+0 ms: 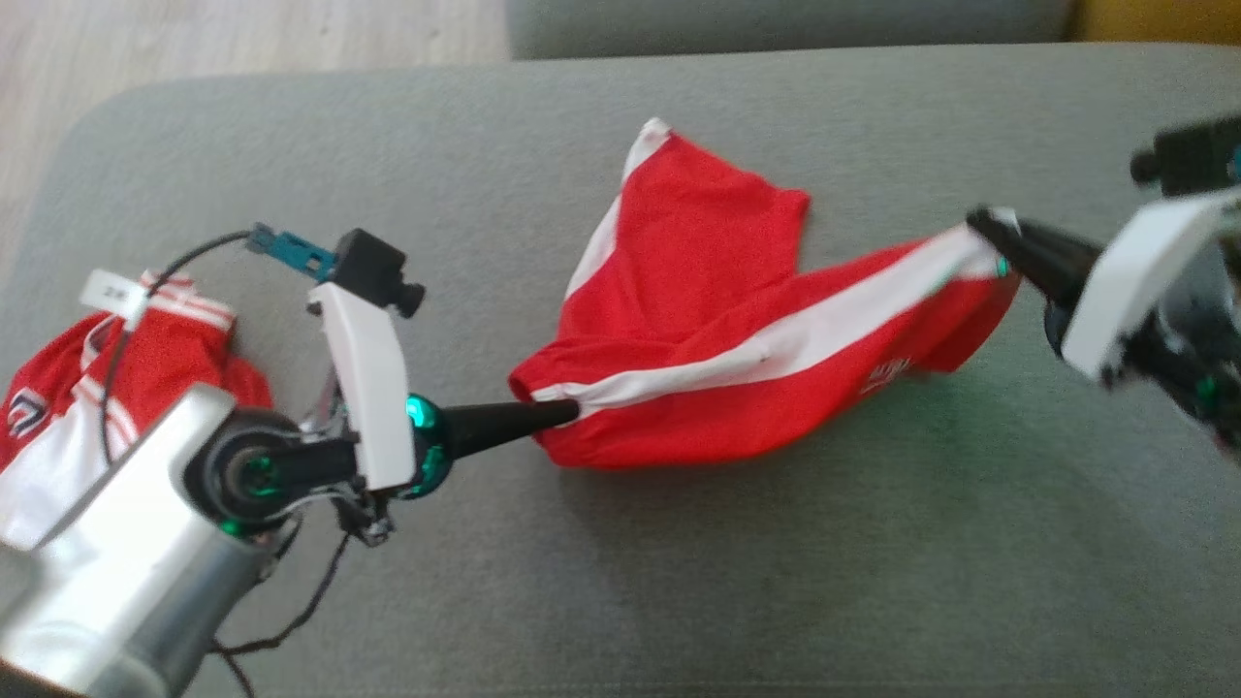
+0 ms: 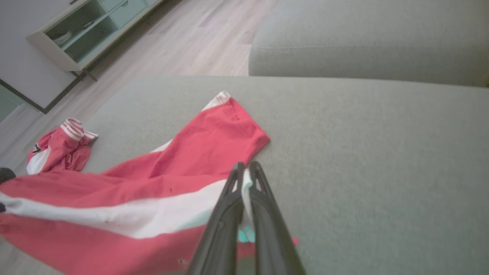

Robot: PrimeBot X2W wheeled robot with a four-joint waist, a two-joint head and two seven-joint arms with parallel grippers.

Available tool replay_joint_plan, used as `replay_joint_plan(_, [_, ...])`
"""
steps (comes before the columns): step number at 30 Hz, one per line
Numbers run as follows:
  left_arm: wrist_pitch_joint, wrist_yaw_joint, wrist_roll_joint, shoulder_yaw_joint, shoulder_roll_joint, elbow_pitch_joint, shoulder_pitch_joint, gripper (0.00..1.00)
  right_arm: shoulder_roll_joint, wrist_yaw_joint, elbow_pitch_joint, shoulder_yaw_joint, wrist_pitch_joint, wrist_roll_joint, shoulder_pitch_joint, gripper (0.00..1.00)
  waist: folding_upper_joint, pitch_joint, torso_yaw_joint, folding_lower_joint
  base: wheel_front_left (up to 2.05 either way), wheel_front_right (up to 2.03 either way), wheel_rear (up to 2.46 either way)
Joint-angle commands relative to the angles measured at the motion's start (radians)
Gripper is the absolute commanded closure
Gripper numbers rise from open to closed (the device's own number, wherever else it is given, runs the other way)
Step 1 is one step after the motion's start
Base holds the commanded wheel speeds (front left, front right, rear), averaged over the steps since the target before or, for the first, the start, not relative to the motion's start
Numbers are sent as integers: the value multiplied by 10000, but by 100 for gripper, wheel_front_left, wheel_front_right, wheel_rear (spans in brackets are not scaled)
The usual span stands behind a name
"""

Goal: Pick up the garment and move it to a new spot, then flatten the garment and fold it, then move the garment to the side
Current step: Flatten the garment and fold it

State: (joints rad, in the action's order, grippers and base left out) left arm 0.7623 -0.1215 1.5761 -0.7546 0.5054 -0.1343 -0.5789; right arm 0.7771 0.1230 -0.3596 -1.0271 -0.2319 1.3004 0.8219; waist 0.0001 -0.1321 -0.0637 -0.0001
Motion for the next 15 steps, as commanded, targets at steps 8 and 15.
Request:
replay_joint_plan(8, [-350,-20,-232,607,-36,-320,-792,100,-787,77,-1019,2,-72,-645,1924,100,-1,-852,-1272,1,0,0,0])
replay_joint_plan(15, [-615,-76,-293,620,-351,-549,-855,100,-978,77,-2014,-322,61,-909,2816,100,-1,-1415,-1919,1,0,0,0])
